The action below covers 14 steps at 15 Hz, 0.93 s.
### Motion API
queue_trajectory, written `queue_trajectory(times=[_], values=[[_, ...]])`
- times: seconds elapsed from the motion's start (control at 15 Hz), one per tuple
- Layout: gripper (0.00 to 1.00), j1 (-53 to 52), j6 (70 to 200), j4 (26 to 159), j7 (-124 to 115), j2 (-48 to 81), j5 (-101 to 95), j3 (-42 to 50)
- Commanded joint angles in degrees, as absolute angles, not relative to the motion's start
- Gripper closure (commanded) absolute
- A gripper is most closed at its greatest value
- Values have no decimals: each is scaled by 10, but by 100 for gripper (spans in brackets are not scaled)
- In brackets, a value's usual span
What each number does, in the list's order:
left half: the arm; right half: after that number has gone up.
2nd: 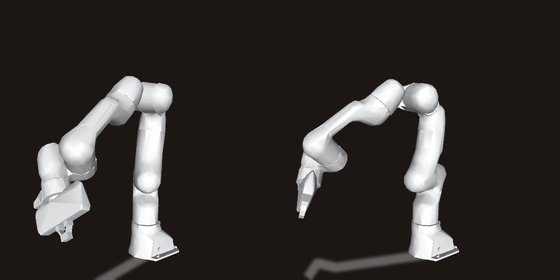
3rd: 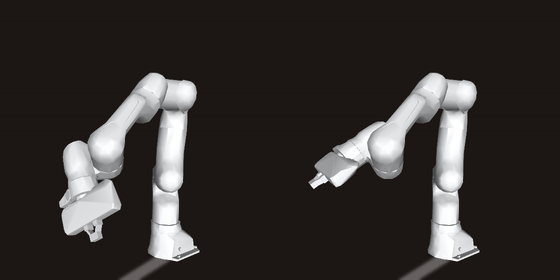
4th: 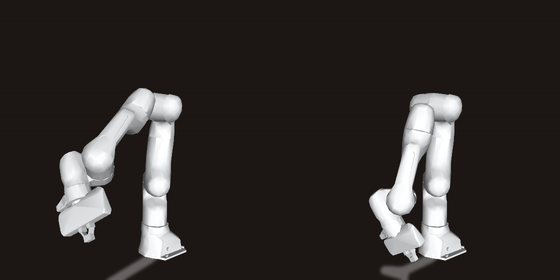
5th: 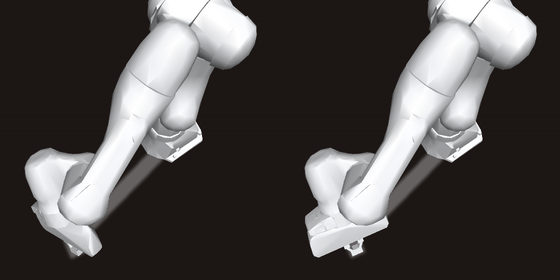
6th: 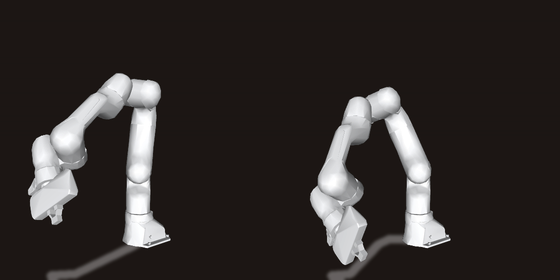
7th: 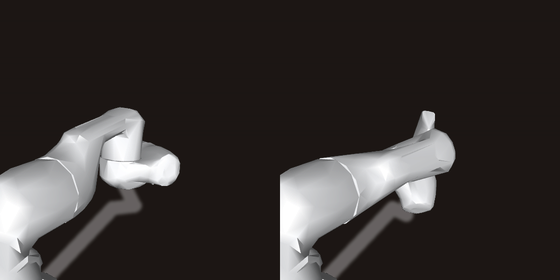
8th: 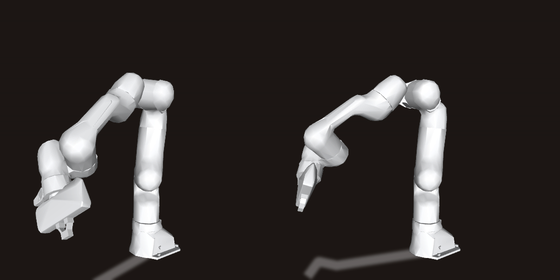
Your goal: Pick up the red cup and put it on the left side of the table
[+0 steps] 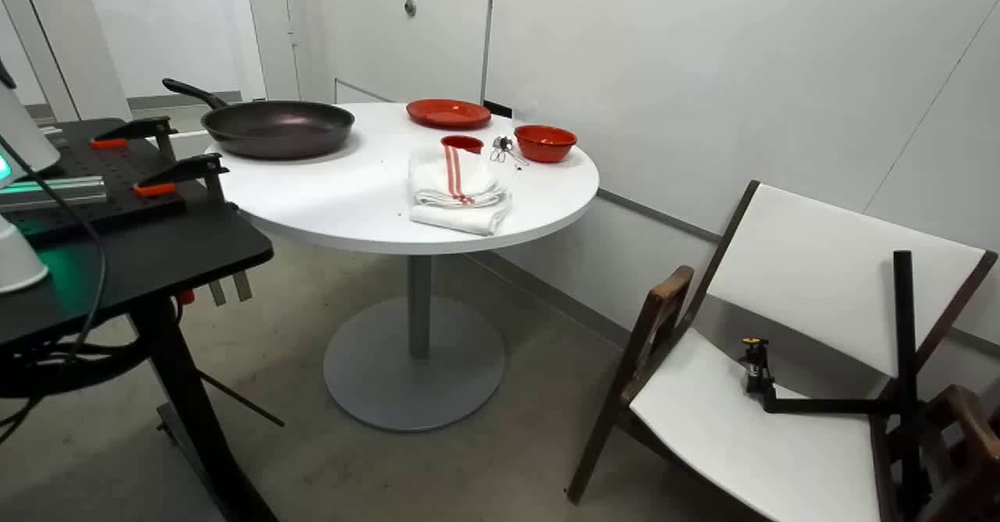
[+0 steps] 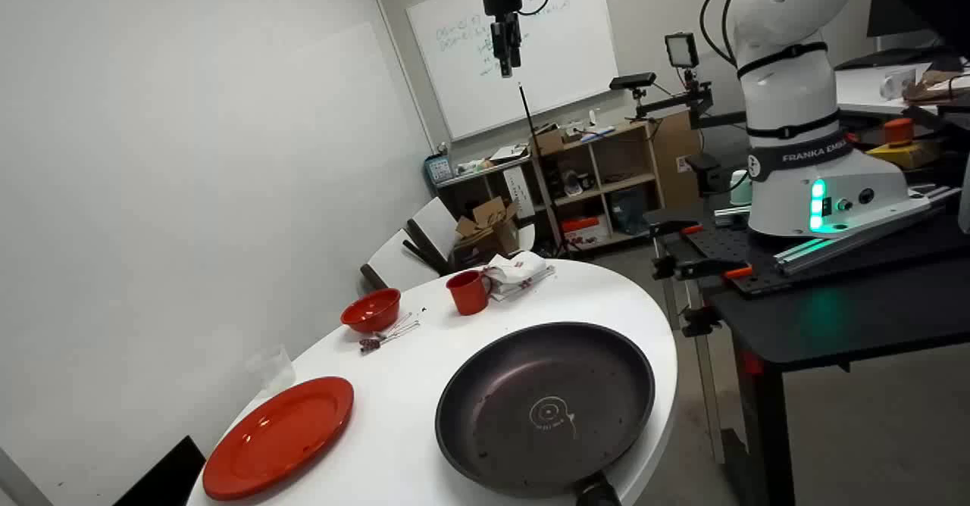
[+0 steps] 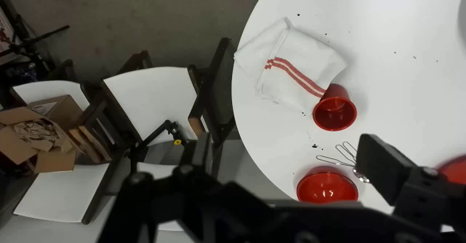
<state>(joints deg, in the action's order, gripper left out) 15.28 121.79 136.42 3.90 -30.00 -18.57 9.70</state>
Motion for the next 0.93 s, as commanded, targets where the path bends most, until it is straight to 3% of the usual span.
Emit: queue_trajectory(times=[0.0,0.4,0.87], values=[[0,149,1215,1362,38,-300,-187,100],[0,148,1218,1361,41,-296,-186,101],[0,105,1303,1337,98,-186,-151,116]])
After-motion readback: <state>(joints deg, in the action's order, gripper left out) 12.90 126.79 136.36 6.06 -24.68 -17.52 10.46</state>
